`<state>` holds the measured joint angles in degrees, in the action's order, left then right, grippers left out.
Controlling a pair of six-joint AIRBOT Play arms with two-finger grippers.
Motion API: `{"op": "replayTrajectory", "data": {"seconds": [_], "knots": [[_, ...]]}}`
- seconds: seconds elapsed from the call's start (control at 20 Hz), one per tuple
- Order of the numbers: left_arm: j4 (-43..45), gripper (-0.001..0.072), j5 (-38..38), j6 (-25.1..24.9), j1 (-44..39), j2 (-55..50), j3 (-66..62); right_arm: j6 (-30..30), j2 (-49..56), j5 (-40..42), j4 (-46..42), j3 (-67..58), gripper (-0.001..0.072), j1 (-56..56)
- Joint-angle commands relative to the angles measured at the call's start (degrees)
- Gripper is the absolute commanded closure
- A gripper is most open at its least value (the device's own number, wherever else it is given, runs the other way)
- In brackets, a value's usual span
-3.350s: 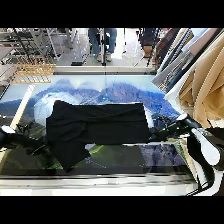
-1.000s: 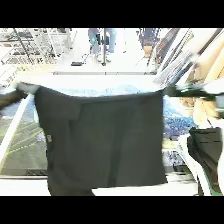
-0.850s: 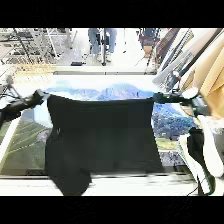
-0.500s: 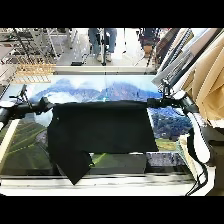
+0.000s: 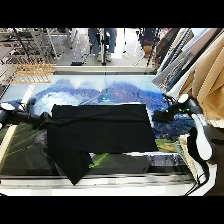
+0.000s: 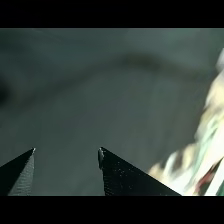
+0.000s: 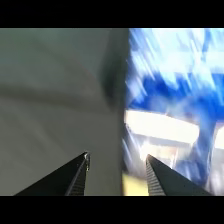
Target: Fold the clothes and pants, and hang the long-sleeved shirts on hangers.
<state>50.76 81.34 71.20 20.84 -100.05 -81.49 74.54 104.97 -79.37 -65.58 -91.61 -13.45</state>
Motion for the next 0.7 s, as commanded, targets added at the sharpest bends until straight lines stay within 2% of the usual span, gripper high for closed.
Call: {"op": "replayTrajectory", "data": {"seconds": [0.0,0.05,0.1,0.15,0.3,0.45,0.6,0.65], "knots": [[13.9,0.0304,3.9,3.0,0.6,8.3,10.0,-2.3,-5.1,-5.7,0.8,10.8,0.0302,-6.4],[13.9,0.0304,1.7,2.9,0.9,12.6,15.5,-5.3,-7.1,-5.3,2.8,15.6,0.0287,-7.9],[13.9,0.028,0.5,2.2,1.0,16.3,20.4,-7.8,-8.8,-5.3,4.4,19.9,0.0242,-9.4],[13.9,0.0219,-0.4,1.6,1.0,19.9,25.5,-9.9,-9.9,-5.6,5.7,23.1,0.0242,-10.5],[13.9,0.0209,-3.7,1.2,1.0,26.1,36.0,-12.2,-10.4,-7.0,6.8,28.0,0.0249,-12.2],[13.5,0.0207,-5.9,0.4,1.0,27.0,41.1,-14.1,-10.3,-5.6,7.0,30.8,0.0254,-11.5],[11.0,0.0208,-10.8,-0.1,0.2,27.0,43.8,-16.5,-10.1,-3.2,8.4,33.2,0.0317,-9.5],[9.2,0.0225,-12.9,-0.1,-0.5,27.0,44.5,-17.7,-10.1,-3.2,10.4,33.3,0.0361,-8.9]]}}
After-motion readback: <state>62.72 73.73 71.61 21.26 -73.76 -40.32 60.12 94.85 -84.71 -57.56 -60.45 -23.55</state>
